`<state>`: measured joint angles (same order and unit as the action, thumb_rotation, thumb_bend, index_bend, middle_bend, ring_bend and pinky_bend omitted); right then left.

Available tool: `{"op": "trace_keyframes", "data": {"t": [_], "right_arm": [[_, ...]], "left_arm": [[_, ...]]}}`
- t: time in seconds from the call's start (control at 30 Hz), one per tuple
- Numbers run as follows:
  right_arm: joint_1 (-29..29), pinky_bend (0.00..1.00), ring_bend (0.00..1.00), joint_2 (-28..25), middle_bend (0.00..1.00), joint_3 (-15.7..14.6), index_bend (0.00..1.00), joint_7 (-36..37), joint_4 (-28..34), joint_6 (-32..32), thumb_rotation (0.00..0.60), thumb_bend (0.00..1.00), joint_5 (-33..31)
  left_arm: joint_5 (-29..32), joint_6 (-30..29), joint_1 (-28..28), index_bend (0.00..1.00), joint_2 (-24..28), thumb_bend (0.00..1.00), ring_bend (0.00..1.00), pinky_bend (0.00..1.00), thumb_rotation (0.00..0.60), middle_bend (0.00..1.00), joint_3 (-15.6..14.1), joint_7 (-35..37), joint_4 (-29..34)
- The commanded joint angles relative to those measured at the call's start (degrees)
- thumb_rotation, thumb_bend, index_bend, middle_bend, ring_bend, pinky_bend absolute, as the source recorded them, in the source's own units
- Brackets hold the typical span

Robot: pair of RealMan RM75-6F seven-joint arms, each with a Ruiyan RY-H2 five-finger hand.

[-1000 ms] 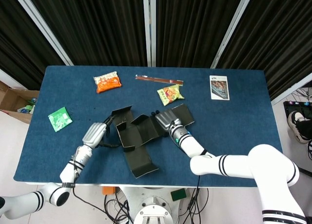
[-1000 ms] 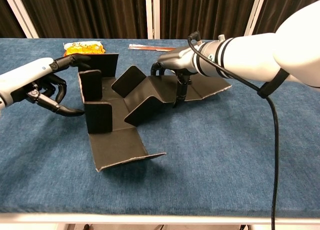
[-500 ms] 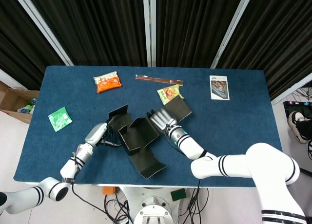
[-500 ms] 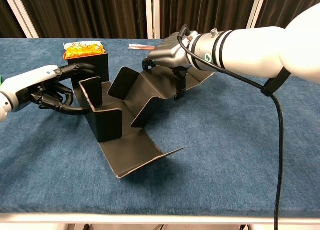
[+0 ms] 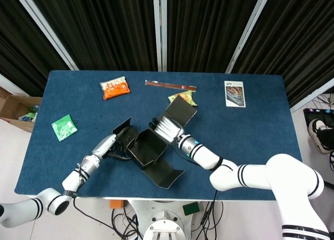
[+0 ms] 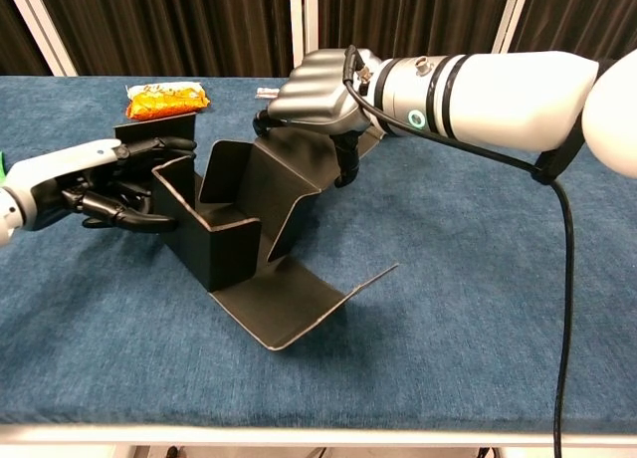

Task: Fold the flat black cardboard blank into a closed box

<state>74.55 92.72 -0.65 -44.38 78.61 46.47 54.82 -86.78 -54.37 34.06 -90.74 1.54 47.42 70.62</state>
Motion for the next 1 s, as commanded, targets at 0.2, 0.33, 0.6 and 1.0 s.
{"op": "trace_keyframes", "data": {"t": [0.2, 0.33, 0.6, 1.0], "right_arm": [[0.32, 1.00, 0.73, -0.43, 0.39, 0.15, 0.37, -0.74, -1.15, -0.14, 0.600, 0.27, 8.51], [0.36, 1.00, 0.73, -0.54, 0.39, 0.15, 0.37, -1.14, -1.56, -0.21, 0.600, 0.27, 11.67], [-0.08, 1.00, 0.73, 0.37, 0.39, 0.62, 0.37, 2.18, -4.89, 0.17, 0.600, 0.27, 19.01], [-1.40, 1.00, 0.73, 2.37, 0.38, 1.87, 0.37, 7.63, -10.02, 0.39, 0.600, 0.27, 25.06]], "left_arm": [[-0.18, 0.10, 0.23, 0.00, -0.43, 0.00, 0.64, 0.93, 0.469, 0.02, -0.55, 2.15, -0.39], [-0.55, 0.43, 0.41, 0.00, -0.43, 0.00, 0.64, 0.93, 0.468, 0.02, -1.11, 4.85, -0.11], [-2.55, -0.07, 1.25, 0.01, -1.06, 0.00, 0.64, 0.93, 0.469, 0.02, -2.16, 9.92, -1.36], [-2.39, -1.35, 1.21, 0.03, -4.82, 0.00, 0.64, 0.93, 0.476, 0.03, -2.41, 12.01, -6.11]]}}
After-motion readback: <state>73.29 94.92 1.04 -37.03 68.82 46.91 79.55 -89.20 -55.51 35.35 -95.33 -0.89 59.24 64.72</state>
